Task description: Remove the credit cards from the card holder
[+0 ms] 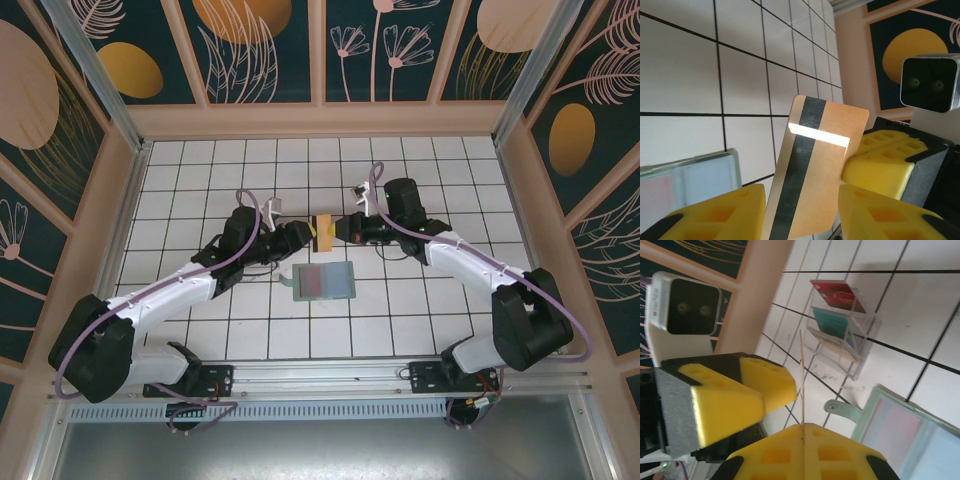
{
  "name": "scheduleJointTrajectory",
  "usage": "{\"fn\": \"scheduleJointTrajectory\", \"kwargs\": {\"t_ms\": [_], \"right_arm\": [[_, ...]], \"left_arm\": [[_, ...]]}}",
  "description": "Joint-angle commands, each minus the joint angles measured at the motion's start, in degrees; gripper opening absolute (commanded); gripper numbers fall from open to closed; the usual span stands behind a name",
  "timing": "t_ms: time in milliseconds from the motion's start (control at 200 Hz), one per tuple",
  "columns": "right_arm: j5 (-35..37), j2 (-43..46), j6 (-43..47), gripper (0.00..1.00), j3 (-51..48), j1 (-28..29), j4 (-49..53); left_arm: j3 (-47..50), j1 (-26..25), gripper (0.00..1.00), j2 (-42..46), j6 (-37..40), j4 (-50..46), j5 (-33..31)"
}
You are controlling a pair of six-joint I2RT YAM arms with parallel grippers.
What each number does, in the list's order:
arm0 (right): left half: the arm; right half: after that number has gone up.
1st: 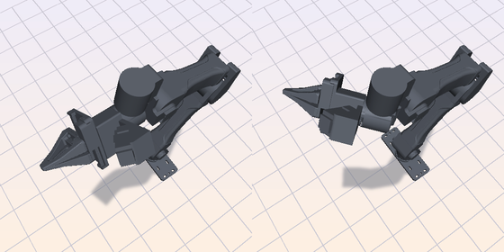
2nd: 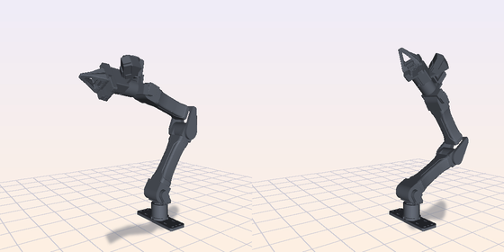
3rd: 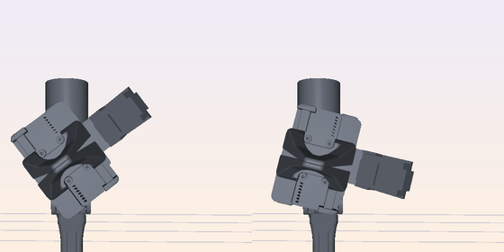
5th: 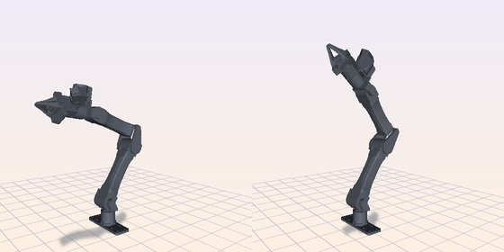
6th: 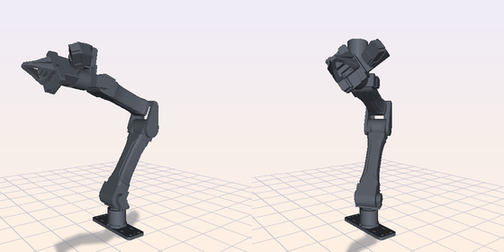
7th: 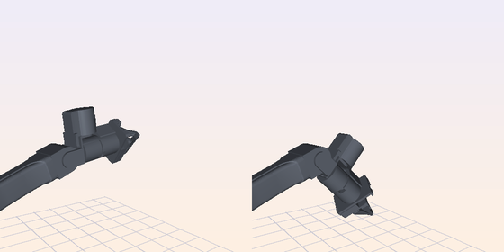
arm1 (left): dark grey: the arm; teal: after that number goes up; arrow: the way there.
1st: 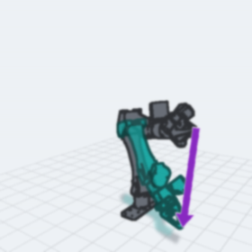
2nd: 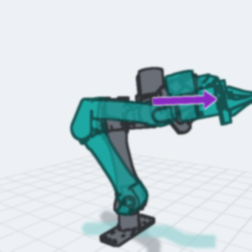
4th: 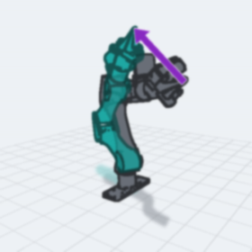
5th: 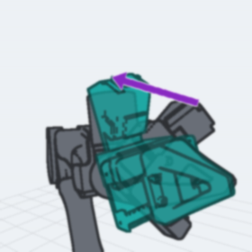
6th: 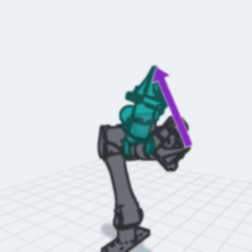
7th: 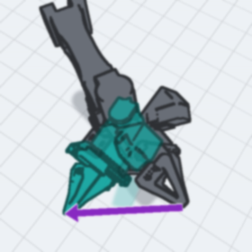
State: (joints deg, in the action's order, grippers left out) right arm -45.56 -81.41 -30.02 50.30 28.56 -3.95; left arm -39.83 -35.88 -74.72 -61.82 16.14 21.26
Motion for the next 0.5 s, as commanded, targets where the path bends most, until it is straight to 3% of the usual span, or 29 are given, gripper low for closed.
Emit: {"fn": "scheduleJointTrajectory", "kwargs": {"t_ms": [0,275,495], "right_arm": [[-3.95,0.66,-2.44,0.0,-0.44,0.69,-6.17],[-5.63,0.75,-4.49,0.0,-1.96,0.8,-9.57],[-7.13,0.12,-5.22,0.0,-2.68,0.8,-11.23]], "left_arm": [[0.68,0.46,0.42,-0.85,-1.63,4.73,2.91],[1.42,0.98,0.4,-0.19,-1.78,5.17,2.82],[2.72,1.44,0.25,1.05,-2.65,8.87,3.95]]}}
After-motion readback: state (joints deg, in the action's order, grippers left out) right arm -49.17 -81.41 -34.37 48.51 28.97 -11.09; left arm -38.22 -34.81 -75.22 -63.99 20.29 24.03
